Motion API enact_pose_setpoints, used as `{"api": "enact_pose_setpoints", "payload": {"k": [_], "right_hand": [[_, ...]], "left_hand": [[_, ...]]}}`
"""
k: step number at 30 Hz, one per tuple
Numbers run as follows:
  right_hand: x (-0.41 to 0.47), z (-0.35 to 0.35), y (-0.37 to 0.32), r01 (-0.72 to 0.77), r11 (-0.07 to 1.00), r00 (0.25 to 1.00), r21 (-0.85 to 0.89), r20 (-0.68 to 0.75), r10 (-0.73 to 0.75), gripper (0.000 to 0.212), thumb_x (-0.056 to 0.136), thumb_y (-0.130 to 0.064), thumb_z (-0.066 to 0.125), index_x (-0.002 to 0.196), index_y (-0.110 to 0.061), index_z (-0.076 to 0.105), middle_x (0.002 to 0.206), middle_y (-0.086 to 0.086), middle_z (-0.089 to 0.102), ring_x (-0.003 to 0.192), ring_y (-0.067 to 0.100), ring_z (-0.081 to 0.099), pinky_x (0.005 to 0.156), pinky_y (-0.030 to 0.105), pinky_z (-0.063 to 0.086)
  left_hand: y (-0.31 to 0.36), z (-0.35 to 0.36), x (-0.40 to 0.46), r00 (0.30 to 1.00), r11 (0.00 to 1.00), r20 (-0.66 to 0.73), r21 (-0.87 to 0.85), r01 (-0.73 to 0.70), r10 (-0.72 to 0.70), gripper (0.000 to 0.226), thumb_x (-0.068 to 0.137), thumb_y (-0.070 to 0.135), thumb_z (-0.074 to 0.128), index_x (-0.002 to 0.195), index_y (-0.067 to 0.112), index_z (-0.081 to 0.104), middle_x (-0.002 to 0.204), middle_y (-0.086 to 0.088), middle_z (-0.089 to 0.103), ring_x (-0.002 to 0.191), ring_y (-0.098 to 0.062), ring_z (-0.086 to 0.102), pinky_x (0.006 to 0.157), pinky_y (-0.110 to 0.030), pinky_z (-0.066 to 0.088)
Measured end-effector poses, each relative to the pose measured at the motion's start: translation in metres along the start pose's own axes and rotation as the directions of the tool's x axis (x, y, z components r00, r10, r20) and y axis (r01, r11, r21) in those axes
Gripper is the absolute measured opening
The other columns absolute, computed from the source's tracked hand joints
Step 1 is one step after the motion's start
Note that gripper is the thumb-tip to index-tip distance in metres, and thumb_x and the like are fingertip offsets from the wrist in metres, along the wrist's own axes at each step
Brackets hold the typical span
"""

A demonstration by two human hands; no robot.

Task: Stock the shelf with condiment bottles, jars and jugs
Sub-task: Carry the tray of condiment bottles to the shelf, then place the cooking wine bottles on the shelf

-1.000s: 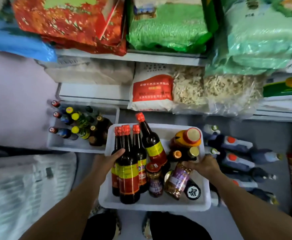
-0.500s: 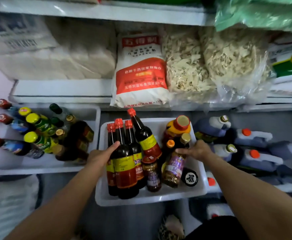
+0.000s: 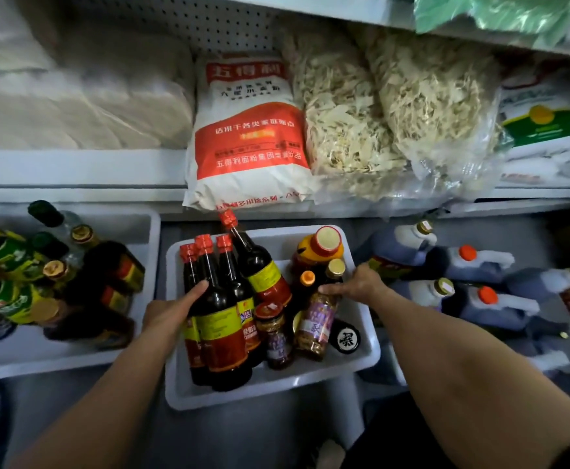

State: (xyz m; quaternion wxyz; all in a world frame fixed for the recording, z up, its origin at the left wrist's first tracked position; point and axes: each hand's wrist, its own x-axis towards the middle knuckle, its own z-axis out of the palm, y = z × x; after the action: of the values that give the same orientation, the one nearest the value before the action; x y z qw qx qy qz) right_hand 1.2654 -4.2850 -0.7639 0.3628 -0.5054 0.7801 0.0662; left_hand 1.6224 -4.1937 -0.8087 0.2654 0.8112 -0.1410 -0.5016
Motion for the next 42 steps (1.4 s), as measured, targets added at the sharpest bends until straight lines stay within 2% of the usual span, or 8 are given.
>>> {"api": "enact_pose_setpoints", "payload": {"k": [9, 18, 21, 24, 28, 32, 36, 42], "right_hand": [[0.023, 0.011, 0.016, 0.023, 0.993, 0.996, 0.115, 0.083, -0.033, 0.110, 0.037, -0.061, 0.092, 0.127, -0.006, 0.058, 0.126, 0.011, 0.063, 0.115, 0.026, 0.059, 0.096, 0.036, 0.050], [0.024, 0.017, 0.017, 0.044, 0.987, 0.992, 0.154, 0.111, -0.061, 0.114, 0.032, -0.057, 0.090, 0.128, -0.004, 0.058, 0.128, 0.015, 0.061, 0.118, 0.032, 0.058, 0.104, 0.047, 0.047], [0.014, 0.016, 0.012, 0.035, 0.989, 0.995, -0.143, 0.100, -0.021, 0.106, 0.051, -0.061, 0.088, 0.133, -0.005, 0.052, 0.131, 0.016, 0.057, 0.120, 0.031, 0.055, 0.101, 0.040, 0.048], [-0.007, 0.010, -0.013, 0.163, 0.720, 0.978, -0.675, 0.205, -0.029, 0.062, 0.081, -0.062, 0.068, 0.123, -0.018, 0.059, 0.115, 0.006, 0.063, 0.095, 0.018, 0.058, 0.082, 0.026, 0.046], [-0.051, 0.017, -0.090, 0.212, 0.578, 0.813, -0.788, 0.470, 0.342, 0.043, 0.092, -0.059, 0.057, 0.100, -0.018, 0.066, 0.096, 0.001, 0.073, 0.086, 0.015, 0.067, 0.073, 0.027, 0.051], [-0.083, 0.041, -0.178, 0.384, 0.779, 0.745, -0.496, 0.665, 0.057, 0.058, 0.071, -0.063, 0.077, 0.095, -0.010, 0.072, 0.094, 0.004, 0.075, 0.079, 0.020, 0.074, 0.074, 0.032, 0.058], [-0.114, 0.093, -0.239, 0.642, 0.765, 0.590, 0.052, 0.604, -0.536, 0.057, 0.063, -0.060, 0.083, 0.108, -0.027, 0.070, 0.099, -0.006, 0.076, 0.086, 0.008, 0.073, 0.079, 0.031, 0.060], [-0.133, 0.185, -0.260, 0.602, 0.670, 0.549, 0.434, 0.384, -0.742, 0.075, 0.073, -0.045, 0.084, 0.139, -0.023, 0.055, 0.140, 0.000, 0.057, 0.128, 0.013, 0.053, 0.110, 0.034, 0.043]], "left_hand": [[0.010, 0.008, -0.003, 0.997, 0.993, -0.067, 0.112, 0.044, -0.037, 0.119, 0.026, 0.087, 0.071, 0.108, 0.002, 0.059, 0.116, -0.018, 0.066, 0.090, -0.030, 0.061, 0.085, -0.039, 0.052], [0.006, 0.014, 0.000, 0.991, 0.991, -0.116, 0.114, 0.076, -0.063, 0.133, 0.033, 0.088, 0.072, 0.132, 0.002, 0.051, 0.132, -0.018, 0.058, 0.118, -0.036, 0.056, 0.093, -0.042, 0.051], [0.002, 0.011, -0.004, 0.990, 0.993, -0.128, 0.086, 0.078, -0.066, 0.122, 0.045, 0.084, 0.073, 0.134, 0.004, 0.048, 0.132, -0.018, 0.057, 0.121, -0.035, 0.055, 0.098, -0.045, 0.049], [-0.010, 0.000, -0.008, 0.987, 0.998, -0.158, -0.055, 0.016, -0.024, 0.102, 0.059, 0.072, 0.077, 0.130, 0.003, 0.053, 0.130, -0.018, 0.059, 0.119, -0.035, 0.057, 0.098, -0.044, 0.049], [-0.034, -0.031, -0.014, 0.991, 0.999, -0.127, 0.029, -0.024, 0.028, 0.074, 0.073, 0.069, 0.068, 0.099, 0.000, 0.068, 0.109, -0.023, 0.068, 0.086, -0.030, 0.065, 0.087, -0.041, 0.053], [-0.054, -0.094, -0.024, 0.989, 0.992, 0.100, 0.073, 0.100, -0.107, 0.080, 0.057, 0.060, 0.084, 0.111, 0.003, 0.067, 0.097, -0.020, 0.071, 0.085, -0.035, 0.069, 0.071, -0.037, 0.055], [-0.036, -0.199, -0.025, 0.991, 0.923, 0.100, 0.384, 0.044, -0.088, 0.068, 0.055, 0.074, 0.075, 0.073, 0.009, 0.062, 0.063, -0.007, 0.062, 0.056, -0.021, 0.056, 0.055, -0.026, 0.044], [-0.032, -0.235, -0.025, 0.934, 0.916, 0.173, 0.207, -0.344, 0.312, 0.061, 0.080, 0.038, 0.077, 0.134, 0.024, 0.050, 0.122, 0.002, 0.056, 0.110, -0.013, 0.056, 0.085, -0.022, 0.044]]}}
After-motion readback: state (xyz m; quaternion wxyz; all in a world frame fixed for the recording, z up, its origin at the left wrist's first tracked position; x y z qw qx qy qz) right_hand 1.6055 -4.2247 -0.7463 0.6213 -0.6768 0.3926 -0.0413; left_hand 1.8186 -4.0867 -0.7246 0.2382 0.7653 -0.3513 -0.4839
